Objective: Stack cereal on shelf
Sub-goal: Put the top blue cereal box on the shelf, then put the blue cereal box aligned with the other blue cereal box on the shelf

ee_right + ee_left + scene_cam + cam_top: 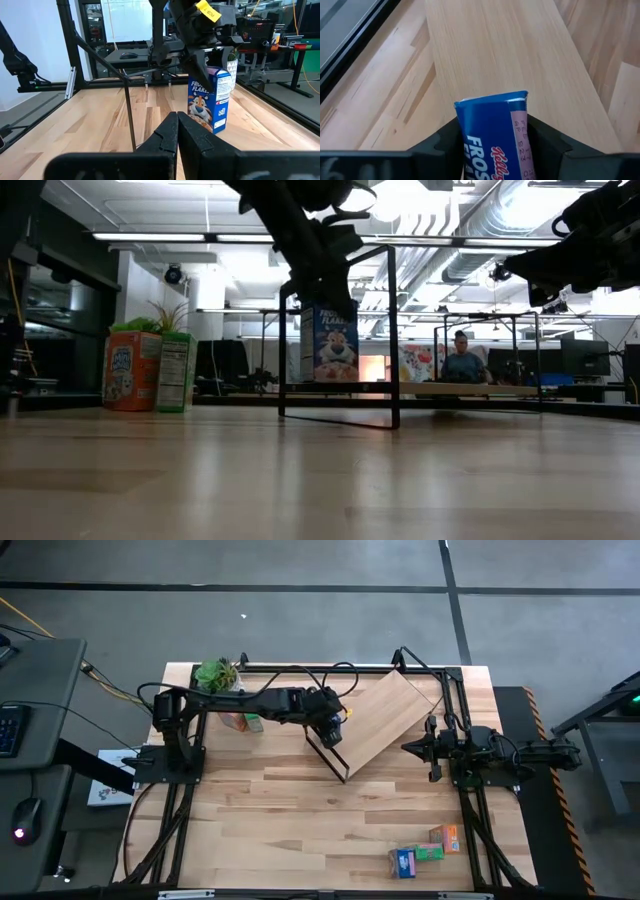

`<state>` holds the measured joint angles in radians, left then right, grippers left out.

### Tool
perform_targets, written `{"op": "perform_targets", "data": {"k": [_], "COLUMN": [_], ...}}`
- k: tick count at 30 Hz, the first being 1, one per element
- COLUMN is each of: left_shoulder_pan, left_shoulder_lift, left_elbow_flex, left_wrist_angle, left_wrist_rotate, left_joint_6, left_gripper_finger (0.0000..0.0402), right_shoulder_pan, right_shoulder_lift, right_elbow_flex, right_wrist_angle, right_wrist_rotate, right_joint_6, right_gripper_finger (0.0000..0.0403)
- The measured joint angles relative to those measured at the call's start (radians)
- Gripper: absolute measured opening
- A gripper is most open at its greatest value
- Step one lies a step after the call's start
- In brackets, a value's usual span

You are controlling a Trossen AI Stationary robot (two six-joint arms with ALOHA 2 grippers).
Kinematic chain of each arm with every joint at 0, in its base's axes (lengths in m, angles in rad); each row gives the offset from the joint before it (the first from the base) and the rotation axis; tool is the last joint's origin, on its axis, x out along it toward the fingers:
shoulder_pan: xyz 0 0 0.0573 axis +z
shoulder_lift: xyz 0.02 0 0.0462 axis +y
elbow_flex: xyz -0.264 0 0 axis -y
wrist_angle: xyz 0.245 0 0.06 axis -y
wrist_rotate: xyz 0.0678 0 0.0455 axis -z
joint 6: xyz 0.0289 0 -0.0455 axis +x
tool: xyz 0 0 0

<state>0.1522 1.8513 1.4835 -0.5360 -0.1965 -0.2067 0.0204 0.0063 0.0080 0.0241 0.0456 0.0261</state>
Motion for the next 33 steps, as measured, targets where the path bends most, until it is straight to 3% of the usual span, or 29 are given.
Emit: {"op": "perform_targets", "data": {"k": [10, 24, 29, 33], "left_shoulder_pan": [-0.01, -0.009, 0.003, 0.028], "left_shoulder_lift": [-0.025, -0.036, -0.036, -0.036], "left_elbow_flex": [0.001, 0.078, 0.137, 0.201], "left_wrist_angle": [0.006, 0.011, -0.039, -0.164], "left_wrist_rotate": [0.006, 0.01, -0.032, -0.136], "left_joint_6": [0.002, 0.09, 0.179, 0.263], "left_gripper_finger": [0.0216, 0.0221, 0.0221, 0.0221], "right_shoulder_pan": [0.0, 0.0, 0.0, 0.0], "right_shoulder_lift": [0.0, 0.0, 0.0, 0.0], "right_elbow_flex": [0.0, 0.0, 0.0, 0.0], "right_wrist_angle": [0.0, 0.0, 0.0, 0.0], "right_wrist_rotate": [0.0, 0.0, 0.0, 0.0], "right_joint_6": [0.0, 0.0, 0.0, 0.0], "right_gripper_finger": [0.0, 0.0, 0.0, 0.0]}}
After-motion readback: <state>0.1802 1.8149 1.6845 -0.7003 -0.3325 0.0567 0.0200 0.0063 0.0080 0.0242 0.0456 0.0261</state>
